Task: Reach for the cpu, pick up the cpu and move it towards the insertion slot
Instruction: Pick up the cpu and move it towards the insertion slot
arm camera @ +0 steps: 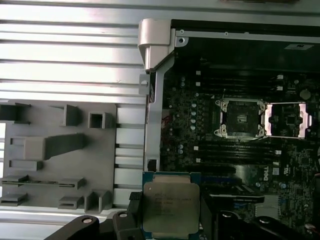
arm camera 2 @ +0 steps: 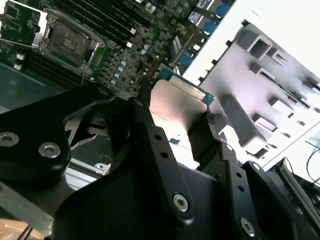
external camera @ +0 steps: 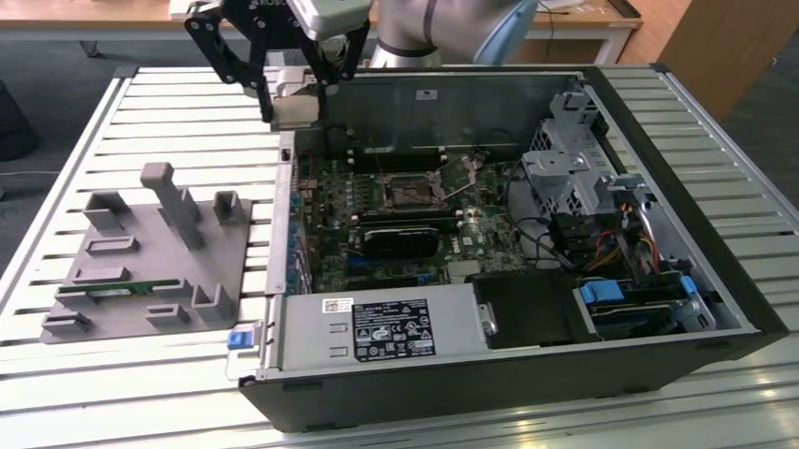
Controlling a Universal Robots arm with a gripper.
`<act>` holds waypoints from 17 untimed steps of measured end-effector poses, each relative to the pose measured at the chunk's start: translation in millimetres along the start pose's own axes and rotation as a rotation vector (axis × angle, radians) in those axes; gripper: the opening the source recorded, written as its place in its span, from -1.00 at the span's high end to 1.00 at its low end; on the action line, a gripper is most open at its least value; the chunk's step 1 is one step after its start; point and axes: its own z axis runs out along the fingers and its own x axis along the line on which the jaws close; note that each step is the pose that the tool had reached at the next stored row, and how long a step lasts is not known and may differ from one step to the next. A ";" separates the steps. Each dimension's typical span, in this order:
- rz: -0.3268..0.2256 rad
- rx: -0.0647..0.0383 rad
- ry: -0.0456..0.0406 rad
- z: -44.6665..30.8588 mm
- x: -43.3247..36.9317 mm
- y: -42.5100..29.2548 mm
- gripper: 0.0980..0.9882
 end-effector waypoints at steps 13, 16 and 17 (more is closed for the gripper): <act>0.000 0.000 0.0006 -0.1 -33.1 2.7 0.00; 0.000 0.000 0.0006 0.2 -38.6 6.6 0.00; 0.000 0.000 0.0006 0.3 -40.2 7.7 0.00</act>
